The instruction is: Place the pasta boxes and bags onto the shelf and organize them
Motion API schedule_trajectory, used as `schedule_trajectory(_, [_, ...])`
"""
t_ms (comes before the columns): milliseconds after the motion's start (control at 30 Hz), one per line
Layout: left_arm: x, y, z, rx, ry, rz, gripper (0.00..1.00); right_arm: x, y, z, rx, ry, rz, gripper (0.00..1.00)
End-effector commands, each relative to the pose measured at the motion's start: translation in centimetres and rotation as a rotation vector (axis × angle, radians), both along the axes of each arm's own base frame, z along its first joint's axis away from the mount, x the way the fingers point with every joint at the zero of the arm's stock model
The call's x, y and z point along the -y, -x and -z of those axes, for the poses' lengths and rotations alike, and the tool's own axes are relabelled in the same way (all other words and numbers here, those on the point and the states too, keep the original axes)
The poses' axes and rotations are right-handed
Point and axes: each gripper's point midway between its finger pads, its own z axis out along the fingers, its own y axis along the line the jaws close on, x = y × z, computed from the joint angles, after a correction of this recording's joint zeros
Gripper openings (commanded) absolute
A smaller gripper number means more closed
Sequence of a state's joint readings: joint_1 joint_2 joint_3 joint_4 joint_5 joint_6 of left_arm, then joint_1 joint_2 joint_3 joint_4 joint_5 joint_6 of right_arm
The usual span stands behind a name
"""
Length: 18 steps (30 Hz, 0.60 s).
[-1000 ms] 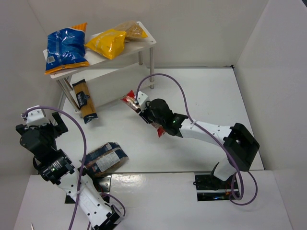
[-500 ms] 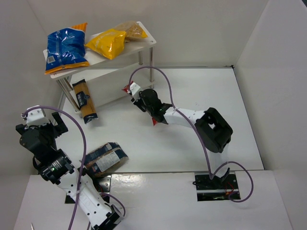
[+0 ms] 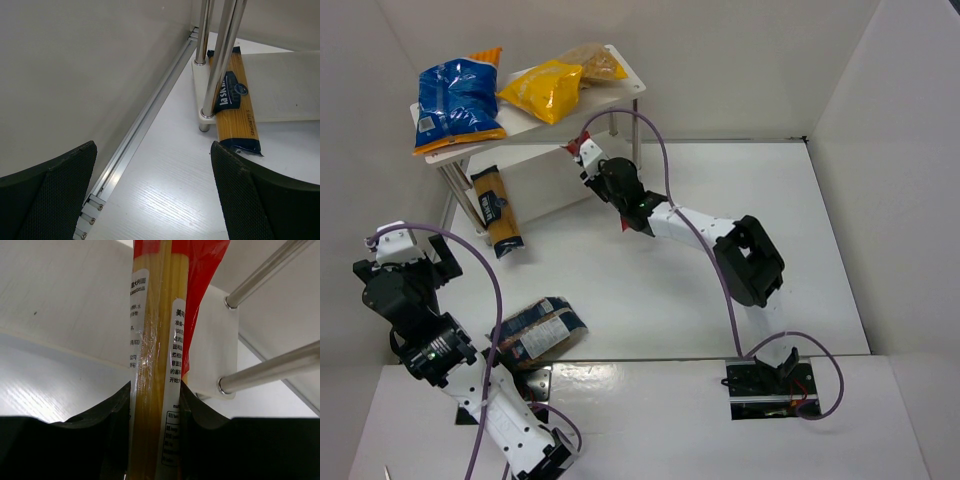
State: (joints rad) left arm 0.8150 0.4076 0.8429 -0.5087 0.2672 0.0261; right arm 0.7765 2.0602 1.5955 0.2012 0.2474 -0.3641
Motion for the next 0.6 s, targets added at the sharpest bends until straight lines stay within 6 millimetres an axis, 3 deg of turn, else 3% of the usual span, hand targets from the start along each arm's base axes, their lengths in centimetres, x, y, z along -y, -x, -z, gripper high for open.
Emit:
schedule_trajectory(0, [0.0,-0.2,-0.4,0.011,-0.026,0.012,1.00,-1.3,-2.0,-8.3,0.176,-0.177,0.024,0.00])
schedule_trajectory(33, [0.0,-0.2,-0.4,0.011,-0.026,0.012,1.00,-1.6,-2.3,-7.7,0.172,-0.173,0.024,0.00])
schedule_trajectory(67, [0.1,-0.3,-0.4,0.012,-0.025,0.021,1.00,-1.4,-3.0,-8.7,0.176,-0.210,0.039,0.00])
schedule_trajectory(333, [0.1,-0.2,-0.2,0.002,-0.026,0.023,1.00,-1.4,-6.8,-9.0,0.106,-0.329,0.041,0.00])
schedule_trajectory(400, [0.1,-0.2,-0.2,0.002,-0.026,0.023,1.00,-2.0,-7.2,-9.5,0.093,-0.363,0.045,0.00])
schedule_trajectory(433, [0.1,-0.2,-0.2,0.002,-0.026,0.023,1.00,-1.6,-7.6,-11.1,0.113,-0.393,0.052,0.00])
schedule_trajectory(567, [0.1,-0.2,-0.2,0.002,-0.026,0.023,1.00,-1.8,-8.4,-9.9,0.086,-0.398,0.055,0.00])
